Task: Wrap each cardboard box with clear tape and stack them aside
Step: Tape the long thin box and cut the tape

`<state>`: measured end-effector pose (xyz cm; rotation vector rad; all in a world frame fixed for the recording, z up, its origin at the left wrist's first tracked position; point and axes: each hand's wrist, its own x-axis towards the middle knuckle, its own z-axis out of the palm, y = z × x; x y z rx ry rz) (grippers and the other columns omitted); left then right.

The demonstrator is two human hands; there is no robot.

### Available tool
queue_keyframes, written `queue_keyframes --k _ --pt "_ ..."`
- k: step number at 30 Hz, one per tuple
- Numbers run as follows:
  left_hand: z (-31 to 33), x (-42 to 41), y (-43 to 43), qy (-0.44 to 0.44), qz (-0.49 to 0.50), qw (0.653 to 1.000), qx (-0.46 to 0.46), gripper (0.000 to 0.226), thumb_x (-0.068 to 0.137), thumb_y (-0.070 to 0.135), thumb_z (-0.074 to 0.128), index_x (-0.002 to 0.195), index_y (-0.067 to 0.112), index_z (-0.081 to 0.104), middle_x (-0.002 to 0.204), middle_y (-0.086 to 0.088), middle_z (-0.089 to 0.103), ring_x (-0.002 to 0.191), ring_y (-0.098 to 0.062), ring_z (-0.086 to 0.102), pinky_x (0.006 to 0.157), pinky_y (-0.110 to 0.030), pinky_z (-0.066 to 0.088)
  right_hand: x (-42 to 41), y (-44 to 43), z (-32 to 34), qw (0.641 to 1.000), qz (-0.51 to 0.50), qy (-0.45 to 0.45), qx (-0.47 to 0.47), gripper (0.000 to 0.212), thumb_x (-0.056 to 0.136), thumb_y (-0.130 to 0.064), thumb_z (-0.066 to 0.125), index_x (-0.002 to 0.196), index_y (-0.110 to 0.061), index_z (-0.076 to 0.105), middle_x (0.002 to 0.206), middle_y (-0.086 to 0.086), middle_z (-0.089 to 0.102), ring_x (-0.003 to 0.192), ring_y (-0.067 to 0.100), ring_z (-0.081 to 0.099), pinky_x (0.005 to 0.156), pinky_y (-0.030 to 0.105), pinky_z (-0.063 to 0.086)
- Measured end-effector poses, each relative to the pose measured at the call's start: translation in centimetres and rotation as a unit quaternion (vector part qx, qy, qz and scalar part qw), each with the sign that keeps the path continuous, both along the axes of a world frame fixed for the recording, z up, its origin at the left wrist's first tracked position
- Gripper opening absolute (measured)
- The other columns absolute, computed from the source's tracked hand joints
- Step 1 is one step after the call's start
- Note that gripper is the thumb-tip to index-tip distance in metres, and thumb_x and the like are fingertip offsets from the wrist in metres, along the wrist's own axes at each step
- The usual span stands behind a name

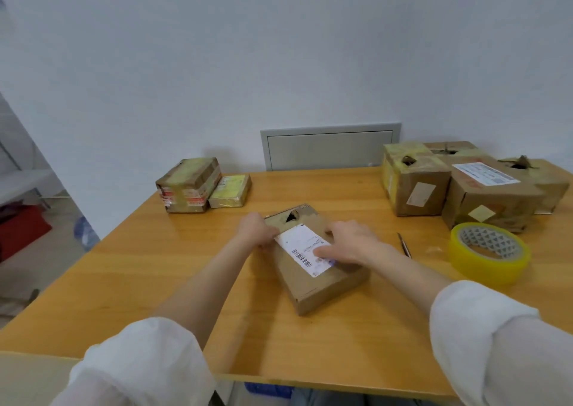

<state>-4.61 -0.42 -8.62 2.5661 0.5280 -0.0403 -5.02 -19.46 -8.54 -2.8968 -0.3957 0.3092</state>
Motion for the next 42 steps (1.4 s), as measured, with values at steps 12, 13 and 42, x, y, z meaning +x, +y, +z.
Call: queue_keyframes --k 12,13,42 --pt "0.3 -0.1 -1.8 0.127 -0.213 0.965 0.088 0.065 0.080 0.056 0.066 0.124 0.011 0.048 0.119 -0.002 0.058 0.103 -0.020 0.055 0.084 -0.030 0.045 0.8 -1.9 -0.3 0.997 0.063 0.028 0.032 0.065 0.081 -0.019 0.062 0.140 -0.022 0.036 0.134 0.003 0.042 0.118 0.023 0.048 0.091 0.032 0.046" --pt "0.1 0.0 -1.9 0.129 -0.216 0.964 0.091 0.072 0.077 0.058 0.068 0.128 0.012 0.046 0.123 -0.002 0.057 0.108 -0.021 0.054 0.088 -0.033 0.046 0.6 -1.9 -0.5 0.996 0.073 0.042 0.035 0.069 0.081 -0.019 0.064 0.143 -0.020 0.033 0.136 0.004 0.043 0.120 0.023 0.047 0.093 0.030 0.045" --pt "-0.2 -4.1 -1.5 0.048 -0.366 0.913 0.172 0.052 0.098 0.006 0.037 0.144 0.028 0.039 0.154 0.008 0.031 0.140 -0.017 0.031 0.113 -0.030 0.027 0.2 -2.9 -1.0 0.995 0.063 -0.057 0.046 0.039 0.103 -0.029 0.038 0.137 -0.014 0.051 0.146 0.004 0.042 0.132 0.025 0.041 0.105 0.037 0.038"
